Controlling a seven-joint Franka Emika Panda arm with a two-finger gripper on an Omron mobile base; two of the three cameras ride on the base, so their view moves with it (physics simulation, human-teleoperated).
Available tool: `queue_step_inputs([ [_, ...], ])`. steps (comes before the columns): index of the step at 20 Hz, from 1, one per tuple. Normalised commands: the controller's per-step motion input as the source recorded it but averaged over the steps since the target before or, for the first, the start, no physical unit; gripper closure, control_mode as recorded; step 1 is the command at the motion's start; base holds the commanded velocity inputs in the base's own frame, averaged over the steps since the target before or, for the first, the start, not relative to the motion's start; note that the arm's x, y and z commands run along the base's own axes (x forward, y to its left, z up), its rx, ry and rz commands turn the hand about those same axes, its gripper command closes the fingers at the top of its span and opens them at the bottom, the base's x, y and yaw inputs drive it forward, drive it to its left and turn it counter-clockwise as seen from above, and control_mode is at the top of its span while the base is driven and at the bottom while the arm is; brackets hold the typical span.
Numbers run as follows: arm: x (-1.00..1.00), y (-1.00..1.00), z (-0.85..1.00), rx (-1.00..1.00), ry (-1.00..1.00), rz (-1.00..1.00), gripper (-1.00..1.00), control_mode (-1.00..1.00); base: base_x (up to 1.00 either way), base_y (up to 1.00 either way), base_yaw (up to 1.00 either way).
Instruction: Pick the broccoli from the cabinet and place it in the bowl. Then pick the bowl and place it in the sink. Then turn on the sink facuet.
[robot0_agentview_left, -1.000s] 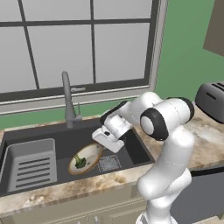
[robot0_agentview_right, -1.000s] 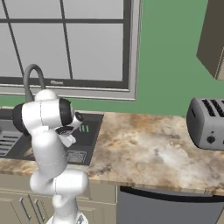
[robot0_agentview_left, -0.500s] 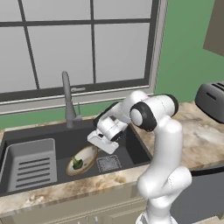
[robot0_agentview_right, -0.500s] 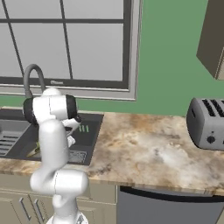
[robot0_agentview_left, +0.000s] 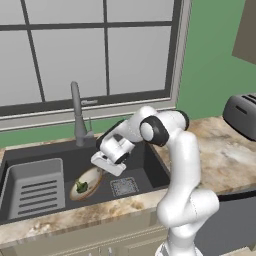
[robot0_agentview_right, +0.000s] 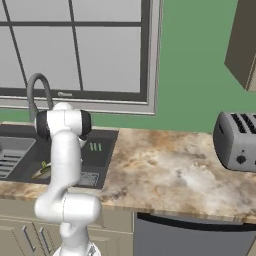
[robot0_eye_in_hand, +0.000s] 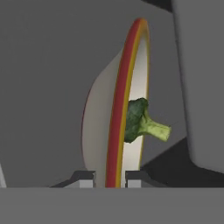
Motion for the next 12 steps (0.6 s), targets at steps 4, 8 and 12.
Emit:
queue_step_inputs([
  [4,0.23,0.05,-0.75,0.00,-0.11,0.06,1.00,-1.00,0.00,0.00,0.00],
  [8,0.29,0.00,-0.82,0.00,-0.09,0.06,1.00,-1.00,0.00,0.00,0.00],
  [12,0.27,0.00,-0.80,0.00,-0.09,0.06,1.00,-1.00,0.00,0.00,0.00],
])
